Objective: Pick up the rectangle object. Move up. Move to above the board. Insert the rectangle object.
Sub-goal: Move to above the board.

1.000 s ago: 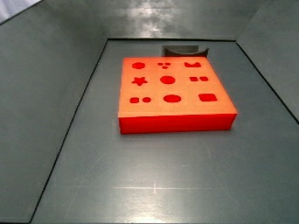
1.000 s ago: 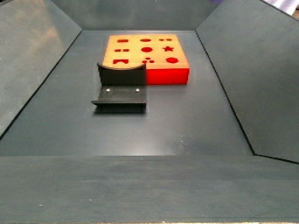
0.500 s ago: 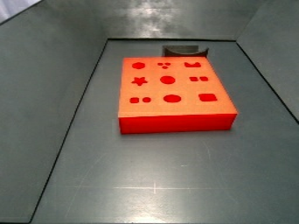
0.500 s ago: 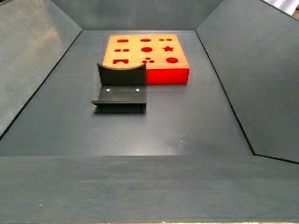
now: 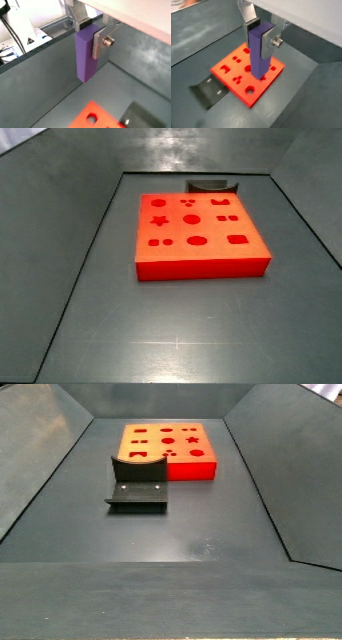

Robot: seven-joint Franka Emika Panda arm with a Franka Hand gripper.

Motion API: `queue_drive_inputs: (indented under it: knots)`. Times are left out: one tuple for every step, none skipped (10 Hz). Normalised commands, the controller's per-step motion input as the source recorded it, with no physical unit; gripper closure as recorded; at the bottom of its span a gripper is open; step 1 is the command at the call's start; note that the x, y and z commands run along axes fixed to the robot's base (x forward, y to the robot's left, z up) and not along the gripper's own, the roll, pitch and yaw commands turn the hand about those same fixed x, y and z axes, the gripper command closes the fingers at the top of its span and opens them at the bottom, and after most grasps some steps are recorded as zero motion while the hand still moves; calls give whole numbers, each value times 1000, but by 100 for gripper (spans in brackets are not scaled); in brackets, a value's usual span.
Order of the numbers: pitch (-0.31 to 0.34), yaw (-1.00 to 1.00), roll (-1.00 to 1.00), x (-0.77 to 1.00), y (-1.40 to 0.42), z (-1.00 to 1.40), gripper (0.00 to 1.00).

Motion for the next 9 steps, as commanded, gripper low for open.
queue_drive_inputs:
  knots:
    - [71, -90, -14, 315, -1000, -174, 100]
    - [48, -17, -27, 324, -1000, -174, 100]
    - [34, 10, -11, 331, -1000, -171, 100]
    - [24, 9, -11, 348, -1000, -170, 100]
    - [19, -2, 2, 373, -1000, -167, 100]
    - [30, 9, 3, 389, -1000, -164, 100]
    - [29, 2, 15, 279, -612, -97, 100]
    - [22, 9, 22, 186, -370, -58, 100]
    - [12, 8, 31, 111, -221, -22, 100]
